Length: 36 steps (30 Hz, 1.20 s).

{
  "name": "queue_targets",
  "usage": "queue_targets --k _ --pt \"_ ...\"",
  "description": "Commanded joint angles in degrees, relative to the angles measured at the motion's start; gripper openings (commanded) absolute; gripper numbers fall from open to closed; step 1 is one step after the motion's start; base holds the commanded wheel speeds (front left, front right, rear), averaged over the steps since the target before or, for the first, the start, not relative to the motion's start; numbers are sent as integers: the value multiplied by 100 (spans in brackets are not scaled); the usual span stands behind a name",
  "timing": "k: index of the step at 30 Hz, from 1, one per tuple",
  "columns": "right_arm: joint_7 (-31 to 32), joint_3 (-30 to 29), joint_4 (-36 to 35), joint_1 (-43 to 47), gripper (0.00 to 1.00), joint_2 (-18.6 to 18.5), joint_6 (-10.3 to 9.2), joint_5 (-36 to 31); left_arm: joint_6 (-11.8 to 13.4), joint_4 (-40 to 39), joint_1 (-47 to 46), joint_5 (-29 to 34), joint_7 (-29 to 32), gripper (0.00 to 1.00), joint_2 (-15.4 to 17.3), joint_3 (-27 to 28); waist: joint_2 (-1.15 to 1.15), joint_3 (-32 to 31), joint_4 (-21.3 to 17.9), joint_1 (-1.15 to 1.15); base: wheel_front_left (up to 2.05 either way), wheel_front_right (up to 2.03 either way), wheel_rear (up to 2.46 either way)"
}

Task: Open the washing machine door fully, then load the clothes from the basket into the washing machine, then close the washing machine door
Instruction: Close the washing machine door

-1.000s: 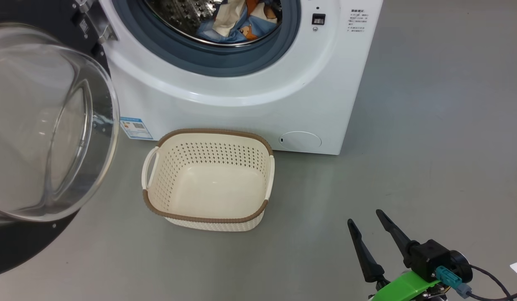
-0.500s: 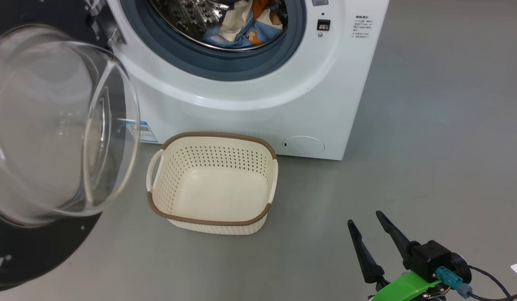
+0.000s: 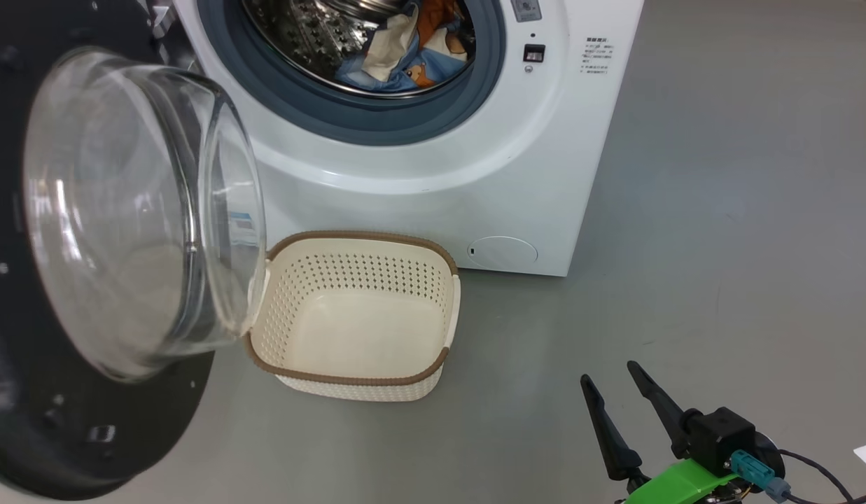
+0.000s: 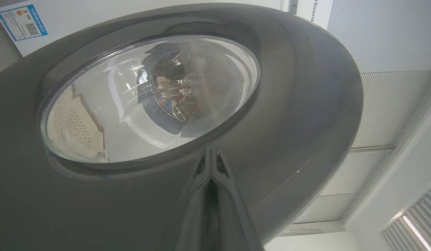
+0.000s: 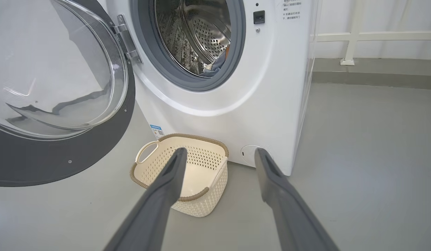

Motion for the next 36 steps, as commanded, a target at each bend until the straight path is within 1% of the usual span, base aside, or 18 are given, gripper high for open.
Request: queue_targets --k 1,8,15,20,22,23,27,33,36 --pt "-28 184 -110 -68 100 7 16 48 -20 -401 55 -67 147 0 83 67 0 5 -18 0 0 0 0" --pt "-28 231 -103 -148 100 7 16 114 79 -1080 337 -151 279 0 -442 -196 0 90 -145 0 0 0 0" --pt "-28 248 -109 -192 100 7 16 191 31 -1541 409 -193 375 0 -983 -553 0 210 -413 0 0 0 0" --pt "-28 235 -129 -233 100 7 16 235 -18 -1905 411 4 181 0 -1292 -798 0 300 -691 0 0 0 0" --pt "-28 230 -137 -247 100 7 16 239 -23 -1941 399 22 151 0 -1331 -848 0 325 -754 0 0 0 0" --pt "-28 214 -152 -273 100 7 16 248 -34 -1983 366 55 82 0 -1391 -939 0 371 -878 0 0 0 0" --pt "-28 213 -184 -313 100 7 16 275 -58 -2011 216 113 -119 0 -1474 -1080 0 475 -1147 0 0 0 0" --pt "-28 207 -214 -348 100 7 16 321 -72 -2027 -165 168 -569 0 -1537 -1221 0 621 -1535 0 0 0 0" --pt "-28 165 -231 -356 100 7 16 329 -73 -2029 -315 147 -654 0 -1547 -1339 0 686 -1707 0 0 0 0"
